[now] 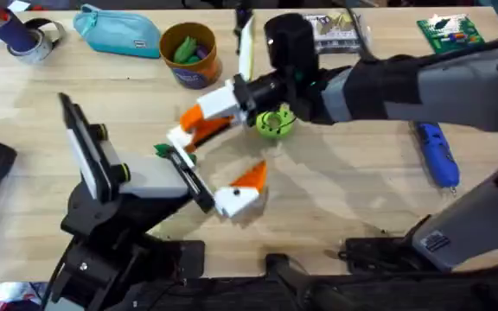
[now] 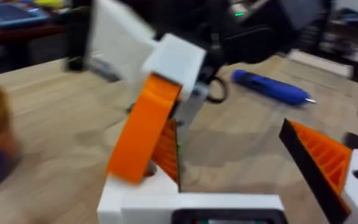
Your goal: Pick up the gripper from the table and insert it into the empty holder that is missing its gripper. Then pick up a screw, insert it into the mounting hole, and use the screwdriver to tighten it. Finally, clean up the table by picking up the vegetable and placing it into the bucket.
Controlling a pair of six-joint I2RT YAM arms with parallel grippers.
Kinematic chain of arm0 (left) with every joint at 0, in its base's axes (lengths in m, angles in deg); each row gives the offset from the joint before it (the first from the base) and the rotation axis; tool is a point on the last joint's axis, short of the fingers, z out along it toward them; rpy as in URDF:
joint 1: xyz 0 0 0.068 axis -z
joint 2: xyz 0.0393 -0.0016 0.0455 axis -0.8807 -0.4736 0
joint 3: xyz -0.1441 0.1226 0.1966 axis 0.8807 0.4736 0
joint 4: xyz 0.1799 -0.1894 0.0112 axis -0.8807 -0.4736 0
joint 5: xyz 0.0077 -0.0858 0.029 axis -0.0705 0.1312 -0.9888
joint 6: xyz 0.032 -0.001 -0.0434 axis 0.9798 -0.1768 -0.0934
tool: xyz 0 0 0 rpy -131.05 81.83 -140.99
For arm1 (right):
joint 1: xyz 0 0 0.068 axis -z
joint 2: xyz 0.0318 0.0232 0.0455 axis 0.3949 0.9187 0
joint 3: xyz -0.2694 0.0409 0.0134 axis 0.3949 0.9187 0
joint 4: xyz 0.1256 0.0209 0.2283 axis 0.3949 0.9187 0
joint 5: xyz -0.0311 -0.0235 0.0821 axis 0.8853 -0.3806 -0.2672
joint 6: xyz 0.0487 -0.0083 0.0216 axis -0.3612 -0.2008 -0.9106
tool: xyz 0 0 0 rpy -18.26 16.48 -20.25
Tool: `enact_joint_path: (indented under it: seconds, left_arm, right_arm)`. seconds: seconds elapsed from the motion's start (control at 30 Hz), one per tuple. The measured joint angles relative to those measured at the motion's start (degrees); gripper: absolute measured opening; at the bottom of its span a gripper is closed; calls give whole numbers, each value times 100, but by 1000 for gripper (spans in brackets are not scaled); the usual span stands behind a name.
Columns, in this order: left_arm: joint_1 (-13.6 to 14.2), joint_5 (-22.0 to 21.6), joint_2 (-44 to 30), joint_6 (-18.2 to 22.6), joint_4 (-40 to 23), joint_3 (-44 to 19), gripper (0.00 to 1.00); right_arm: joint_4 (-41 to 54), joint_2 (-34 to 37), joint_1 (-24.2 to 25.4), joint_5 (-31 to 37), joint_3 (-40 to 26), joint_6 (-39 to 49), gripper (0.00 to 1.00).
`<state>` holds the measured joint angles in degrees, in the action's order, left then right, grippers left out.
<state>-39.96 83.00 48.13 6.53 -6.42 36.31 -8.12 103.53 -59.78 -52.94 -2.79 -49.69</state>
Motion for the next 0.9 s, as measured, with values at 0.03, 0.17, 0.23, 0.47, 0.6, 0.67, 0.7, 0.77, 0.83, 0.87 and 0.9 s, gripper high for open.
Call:
enact_joint_path:
  seconds: [0.03,0.17,0.23,0.47,0.6,0.67,0.7,0.77,0.83,0.87,0.9]
  left_arm:
    - [61,158,0,16,0,0,992]
    - [86,463,-2,36,-7,0,992]
    - [93,556,0,38,-7,0,992]
    - [93,693,0,38,-11,0,992]
    - [93,732,0,38,-11,0,992]
    - [93,745,0,38,-13,0,992]
    - [93,745,0,38,-11,0,992]
    - [93,747,-2,38,-13,0,992]
    - [93,747,-2,38,-13,0,992]
    - [93,747,0,38,-11,0,992]
    - [93,748,0,38,-11,0,992]
  right_arm:
    - [6,6,-81,-10,0,6,494]
    - [6,24,-107,-50,0,4,633]
    - [17,26,-19,-48,2,-8,773]
    - [4,30,272,-45,2,6,993]
    - [78,30,477,-43,2,8,993]
    - [233,30,655,-14,0,22,993]
    - [350,30,757,21,0,32,994]
    - [603,30,981,108,0,42,994]
    - [882,28,1185,231,0,53,994]
    - [1061,30,1303,300,-2,49,994]
    - [1121,31,1366,351,-2,48,994]
